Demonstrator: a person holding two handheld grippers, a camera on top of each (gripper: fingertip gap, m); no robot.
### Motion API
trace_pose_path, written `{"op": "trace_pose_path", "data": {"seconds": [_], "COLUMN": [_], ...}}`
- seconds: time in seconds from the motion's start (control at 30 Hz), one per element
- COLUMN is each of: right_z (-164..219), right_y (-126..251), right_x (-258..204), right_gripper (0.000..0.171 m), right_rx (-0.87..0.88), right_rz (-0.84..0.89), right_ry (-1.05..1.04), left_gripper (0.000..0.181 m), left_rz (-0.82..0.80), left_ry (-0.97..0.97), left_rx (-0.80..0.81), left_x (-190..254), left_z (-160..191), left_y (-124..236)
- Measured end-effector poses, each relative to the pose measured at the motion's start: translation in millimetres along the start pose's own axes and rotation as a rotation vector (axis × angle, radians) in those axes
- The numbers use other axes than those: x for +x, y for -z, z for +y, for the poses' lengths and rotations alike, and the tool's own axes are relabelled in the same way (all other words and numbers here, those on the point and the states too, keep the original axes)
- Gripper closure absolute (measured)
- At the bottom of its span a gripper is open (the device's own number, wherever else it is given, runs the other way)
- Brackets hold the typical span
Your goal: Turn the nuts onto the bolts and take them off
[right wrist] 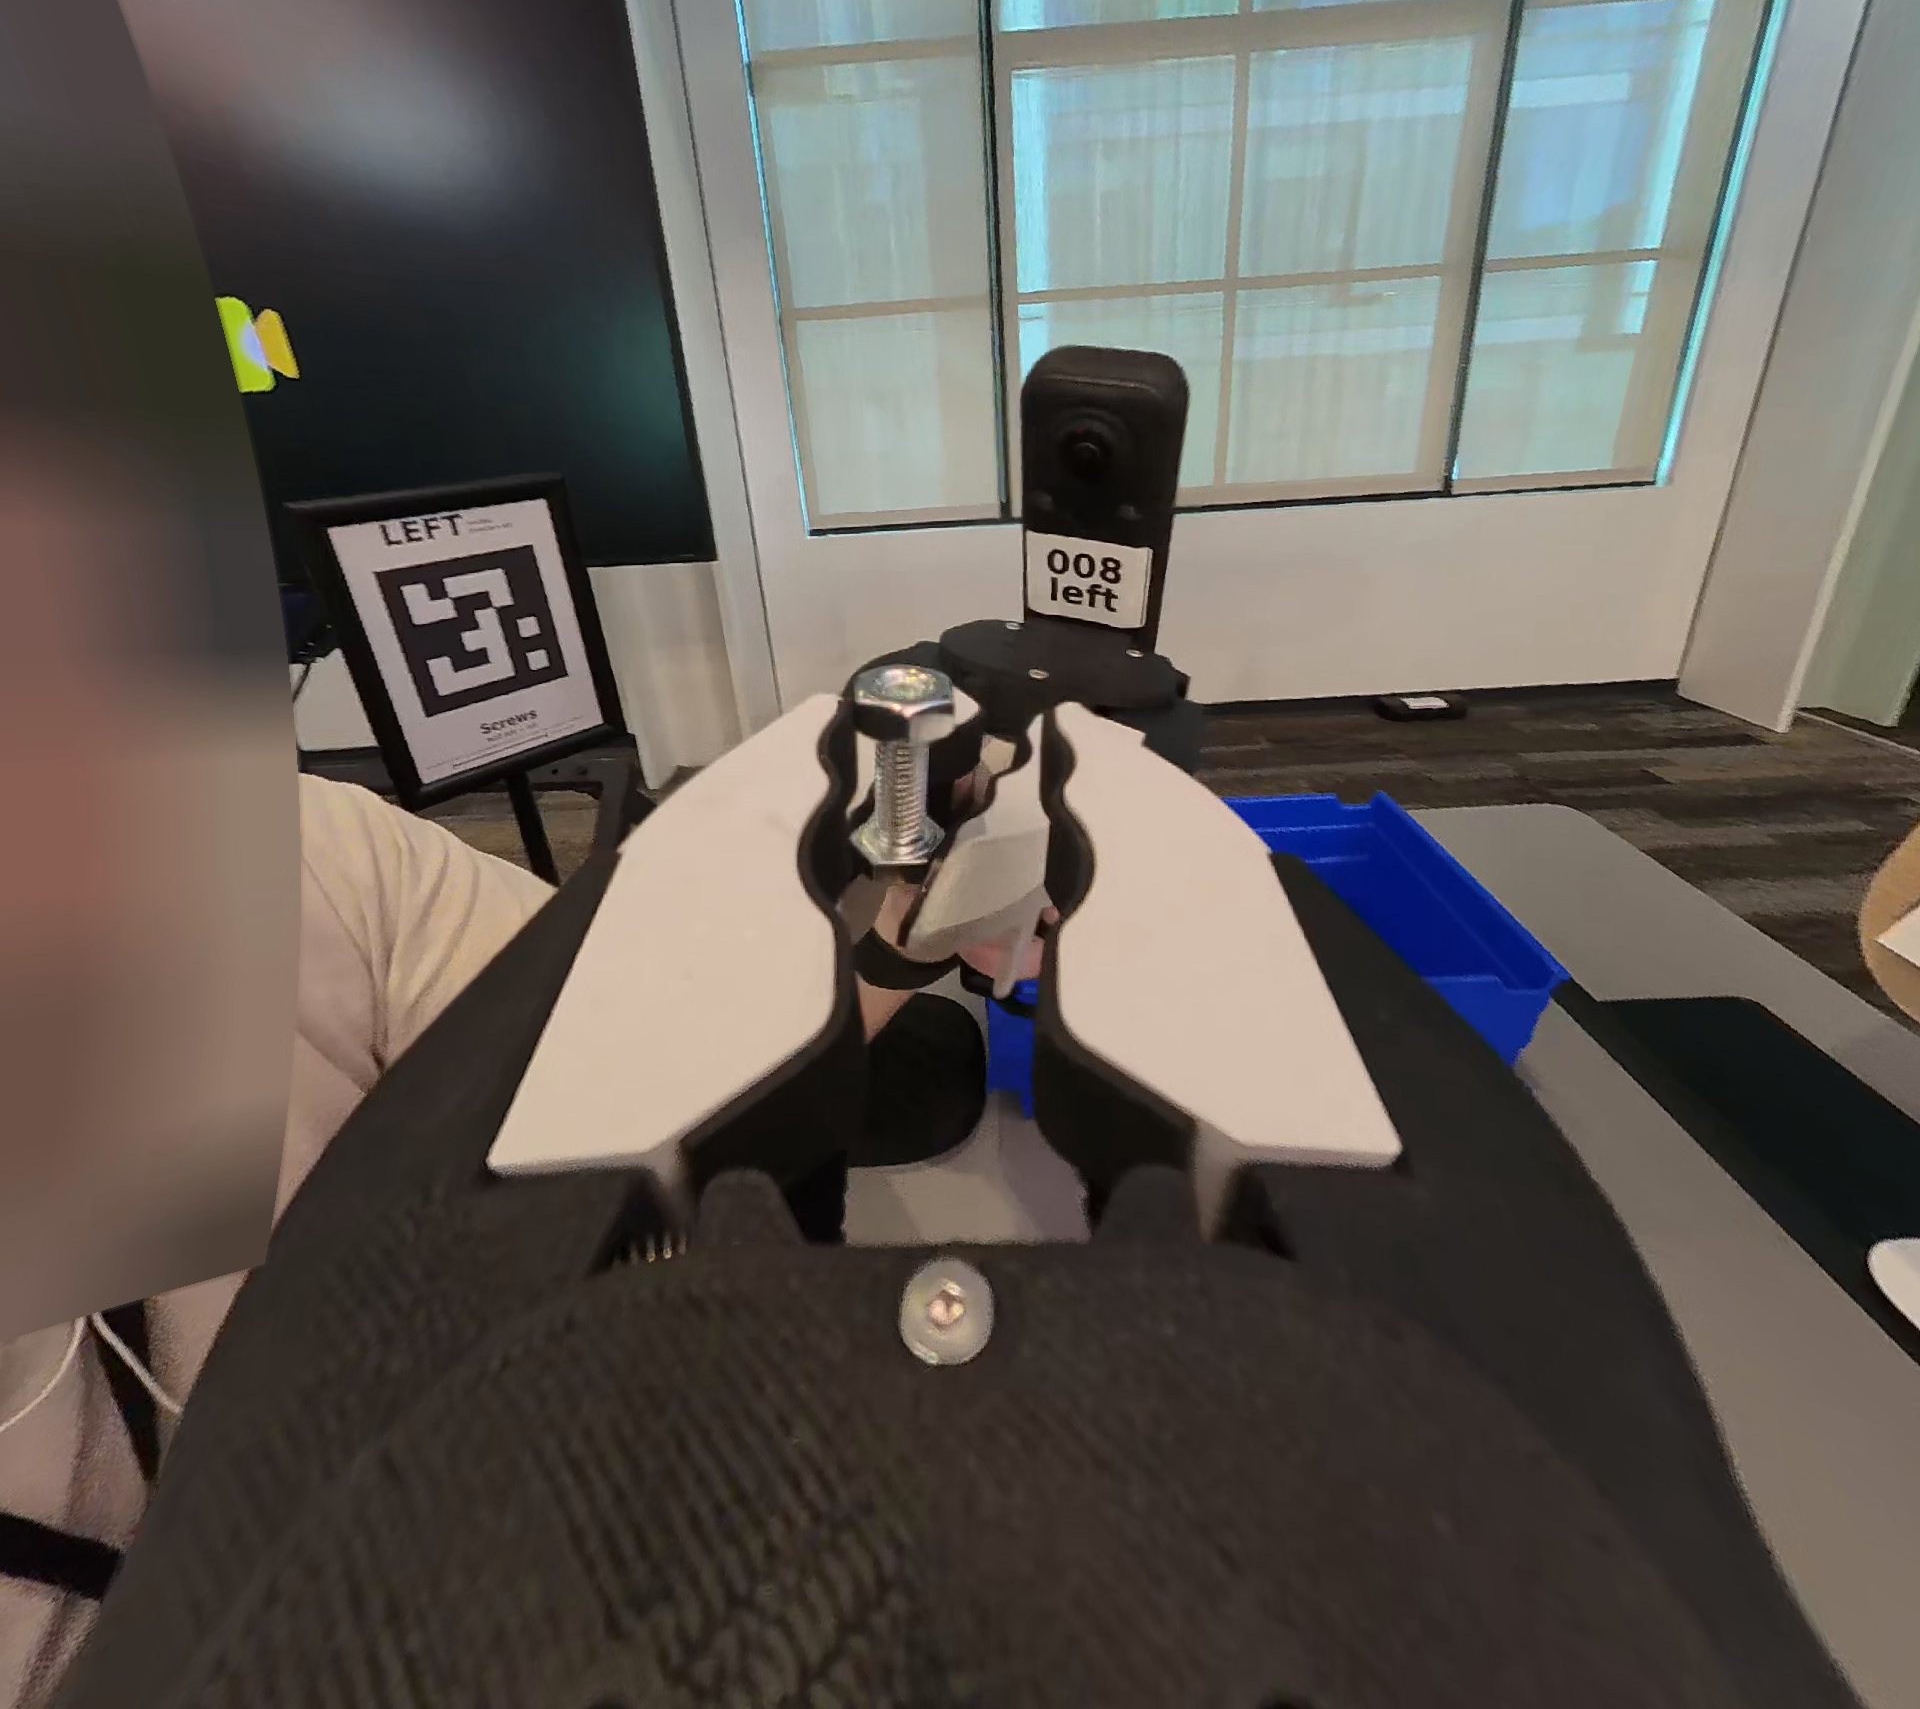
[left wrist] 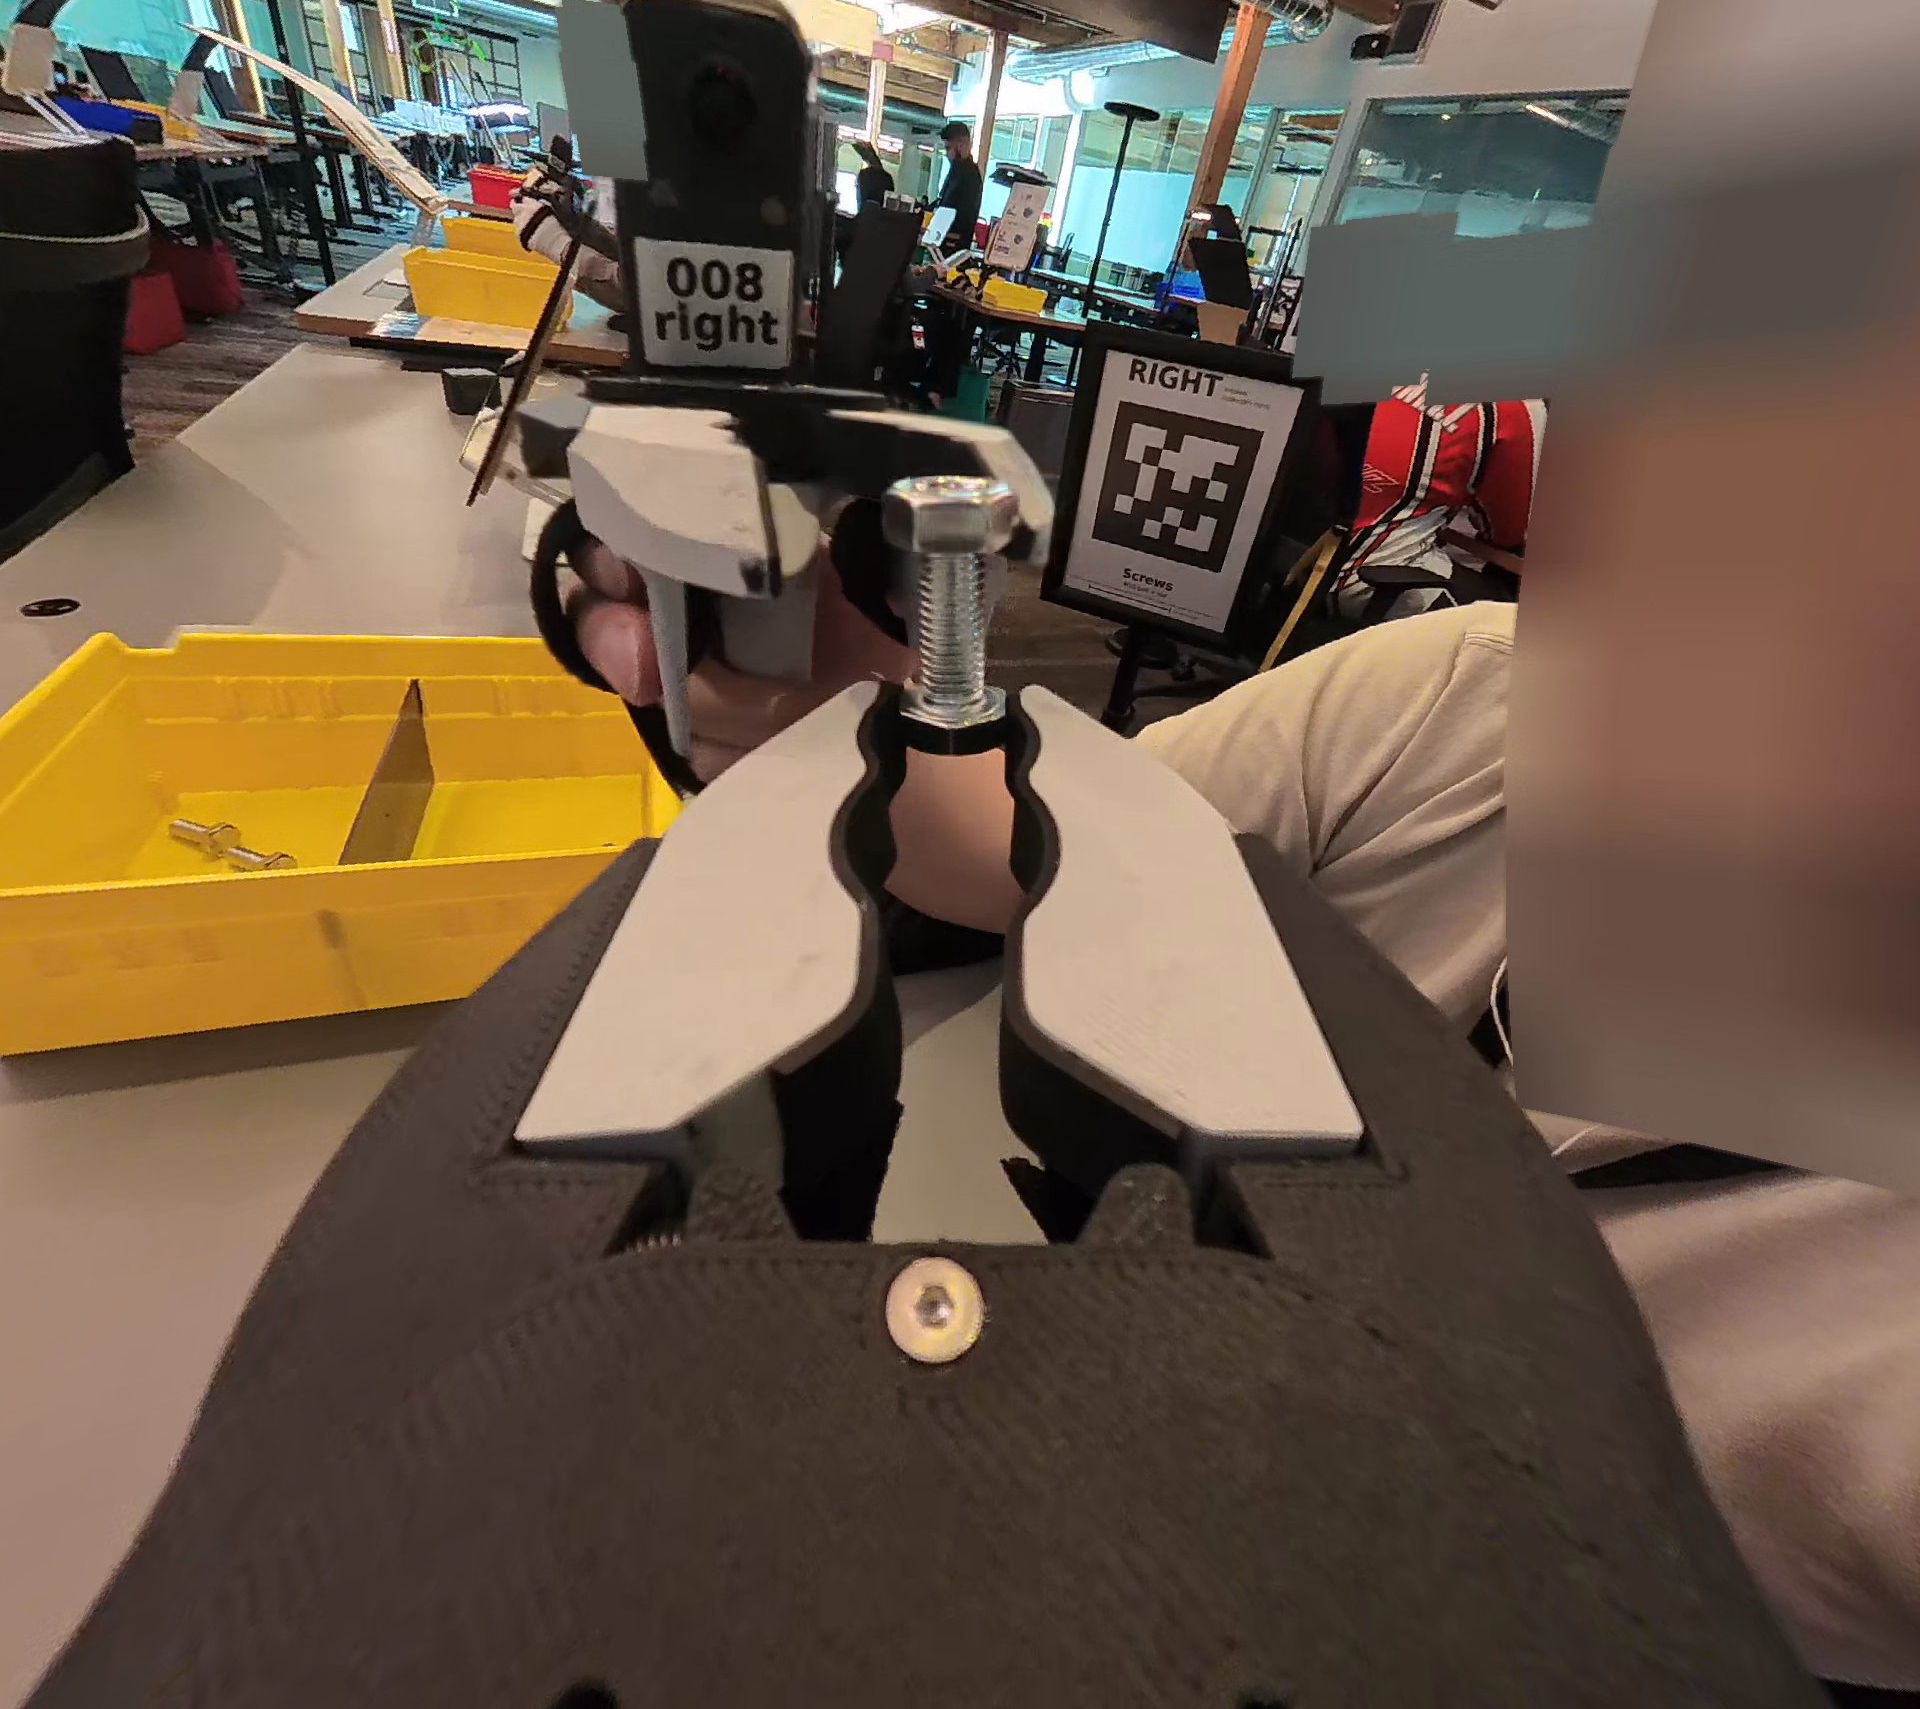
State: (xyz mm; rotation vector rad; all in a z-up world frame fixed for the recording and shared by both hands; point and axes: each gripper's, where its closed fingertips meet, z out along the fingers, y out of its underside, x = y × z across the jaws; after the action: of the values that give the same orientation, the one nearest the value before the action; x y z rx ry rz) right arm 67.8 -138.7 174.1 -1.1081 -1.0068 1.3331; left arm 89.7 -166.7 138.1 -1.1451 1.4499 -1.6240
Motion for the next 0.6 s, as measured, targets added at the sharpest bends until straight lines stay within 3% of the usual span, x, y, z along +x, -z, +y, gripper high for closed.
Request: {"op": "trace_pose_path", "data": {"seconds": [0.3, 0.6], "right_z": [-7, -7], "right_y": [5, 14], "right_x": [-5, 13], "right_gripper": [0.138, 0.14], "right_rx": [0.043, 0.048], "right_rz": [-0.065, 0.012], "right_ry": [-0.052, -0.051], "left_gripper": [0.163, 0.163], "left_rz": [-0.006, 0.019], "left_ry": [0.002, 0.003], "left_rx": [0.002, 0.021], "left_x": [-2, 3], "left_z": [-1, -4], "left_y": [2, 3]}}
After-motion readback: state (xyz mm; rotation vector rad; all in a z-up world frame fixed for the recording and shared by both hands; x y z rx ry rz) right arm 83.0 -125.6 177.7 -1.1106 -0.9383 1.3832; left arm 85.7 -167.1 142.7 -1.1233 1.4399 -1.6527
